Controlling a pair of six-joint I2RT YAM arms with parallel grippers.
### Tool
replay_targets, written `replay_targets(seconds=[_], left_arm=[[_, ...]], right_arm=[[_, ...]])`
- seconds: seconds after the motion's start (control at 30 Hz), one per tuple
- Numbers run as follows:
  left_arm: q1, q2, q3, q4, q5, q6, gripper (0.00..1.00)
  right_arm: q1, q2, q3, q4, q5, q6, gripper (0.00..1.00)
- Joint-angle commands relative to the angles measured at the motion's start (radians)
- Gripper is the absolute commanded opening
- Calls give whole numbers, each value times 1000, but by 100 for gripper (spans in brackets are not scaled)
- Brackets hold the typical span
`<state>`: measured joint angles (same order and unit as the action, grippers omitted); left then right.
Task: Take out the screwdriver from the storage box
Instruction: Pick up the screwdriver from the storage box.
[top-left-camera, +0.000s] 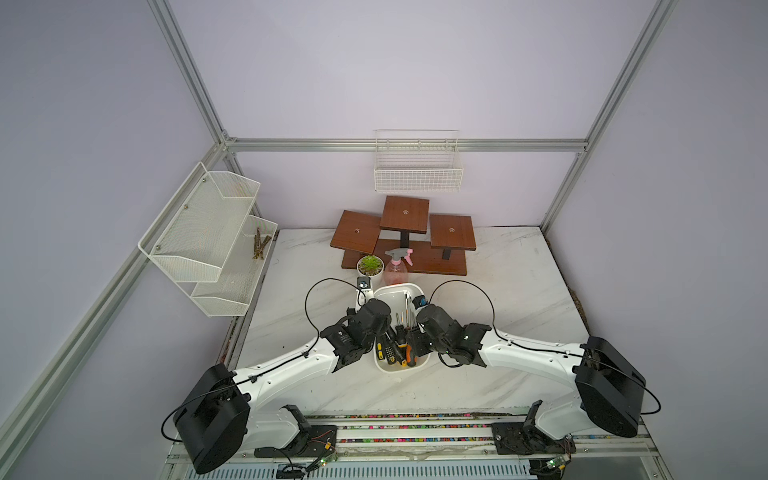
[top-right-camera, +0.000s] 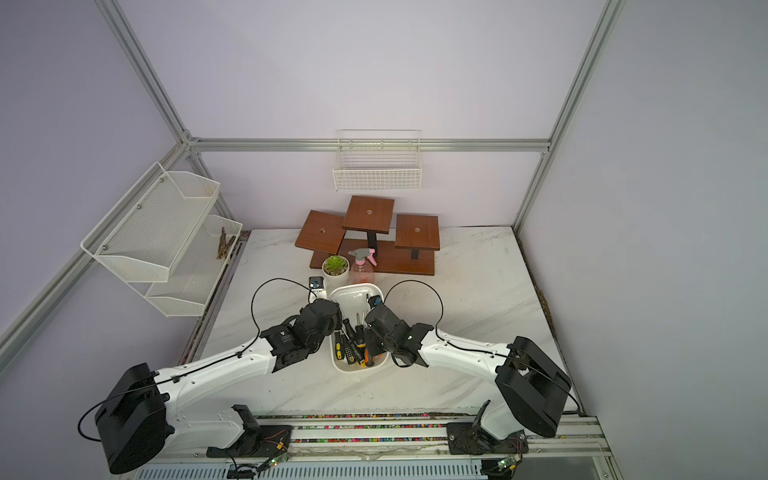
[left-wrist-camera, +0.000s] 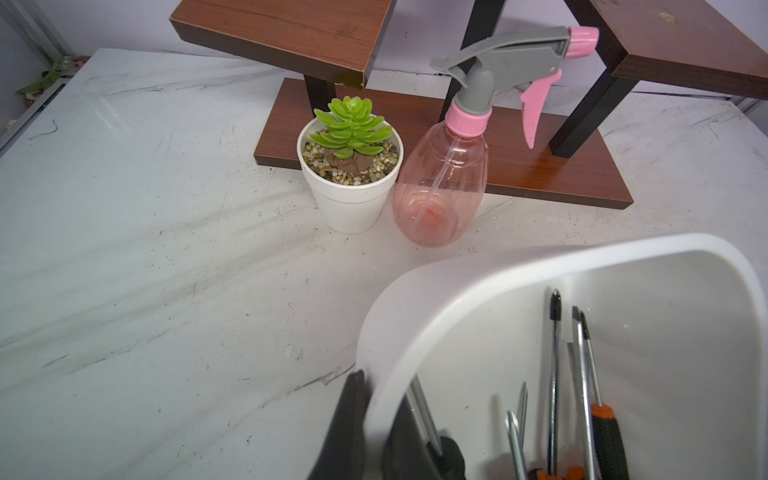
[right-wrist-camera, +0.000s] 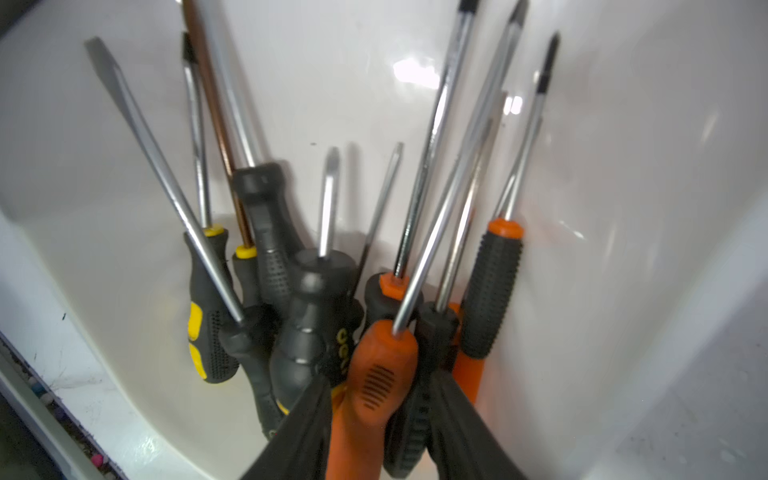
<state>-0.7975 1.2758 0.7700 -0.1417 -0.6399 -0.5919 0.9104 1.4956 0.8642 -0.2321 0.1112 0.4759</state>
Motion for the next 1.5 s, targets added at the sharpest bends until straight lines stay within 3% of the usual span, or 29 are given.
replay_targets(seconds=[0.0, 0.53, 0.97, 1.3, 1.47], left_arm=[[-6, -41, 2, 88, -53, -19, 0], [-18, -18, -10, 114, -37, -15, 0], [-19, 10, -5, 92, -67, -44, 0], [-19, 30, 3, 64, -92, -73, 0], [-18, 22, -3, 56, -103, -79, 0]], right_arm=[[1, 29, 9, 3, 7, 7, 41], [4, 166, 124, -38, 26, -47, 38], [51, 66, 110, -48, 54, -72, 49], [70, 54, 118, -46, 58, -75, 39], [70, 73, 120, -58, 67, -51, 39]])
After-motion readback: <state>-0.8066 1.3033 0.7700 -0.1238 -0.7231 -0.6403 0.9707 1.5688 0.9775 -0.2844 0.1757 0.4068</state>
